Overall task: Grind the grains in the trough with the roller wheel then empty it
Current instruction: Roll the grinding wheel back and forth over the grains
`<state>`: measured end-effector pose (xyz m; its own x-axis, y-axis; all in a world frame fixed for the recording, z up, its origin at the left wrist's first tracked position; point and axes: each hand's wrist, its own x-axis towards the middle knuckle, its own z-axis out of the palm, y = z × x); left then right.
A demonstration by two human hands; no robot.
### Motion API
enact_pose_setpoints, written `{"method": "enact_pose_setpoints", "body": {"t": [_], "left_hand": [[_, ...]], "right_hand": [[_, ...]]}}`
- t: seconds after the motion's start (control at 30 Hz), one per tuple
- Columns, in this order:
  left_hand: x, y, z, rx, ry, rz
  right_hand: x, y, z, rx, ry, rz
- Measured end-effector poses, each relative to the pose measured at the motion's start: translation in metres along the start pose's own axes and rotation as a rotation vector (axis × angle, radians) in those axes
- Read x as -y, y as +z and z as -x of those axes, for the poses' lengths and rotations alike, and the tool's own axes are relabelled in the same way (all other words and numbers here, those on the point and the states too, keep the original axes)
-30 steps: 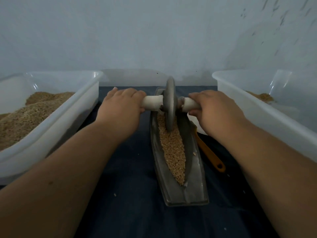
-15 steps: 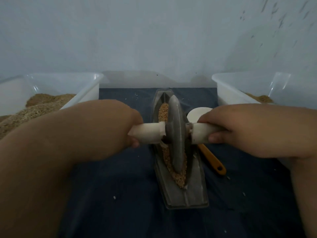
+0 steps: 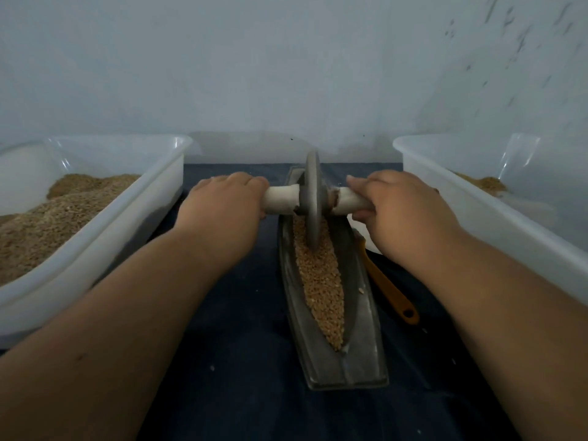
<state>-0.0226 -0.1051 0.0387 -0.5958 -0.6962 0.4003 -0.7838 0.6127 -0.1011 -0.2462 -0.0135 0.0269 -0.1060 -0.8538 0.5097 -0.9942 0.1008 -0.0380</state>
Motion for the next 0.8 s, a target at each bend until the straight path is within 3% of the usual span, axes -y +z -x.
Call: {"method": "enact_pose_setpoints", "body": {"t": [0.23,0.4,0.57,0.8], "left_hand": [[0.008,-0.04,0.019,0.344,0.164,-0.097],[0.011,-0.054,0.028,0.437,0.207,-0.08],[0.012,-0.043,0.019,0.41,0.162,-0.038],[-0.001,0.002,-0.001,-0.007,0.009,0.015]], "right_hand": [[0.004,-0.06,0.016,0.408,-0.139,-0.056],[0.004,-0.081,0.021,0.607,-0.144,-0.06],[0.005,-0.064,0.015,0.471,-0.136,-0.115],[-0.006,0.002,-0.002,0.048,0.003,-0.049]]}}
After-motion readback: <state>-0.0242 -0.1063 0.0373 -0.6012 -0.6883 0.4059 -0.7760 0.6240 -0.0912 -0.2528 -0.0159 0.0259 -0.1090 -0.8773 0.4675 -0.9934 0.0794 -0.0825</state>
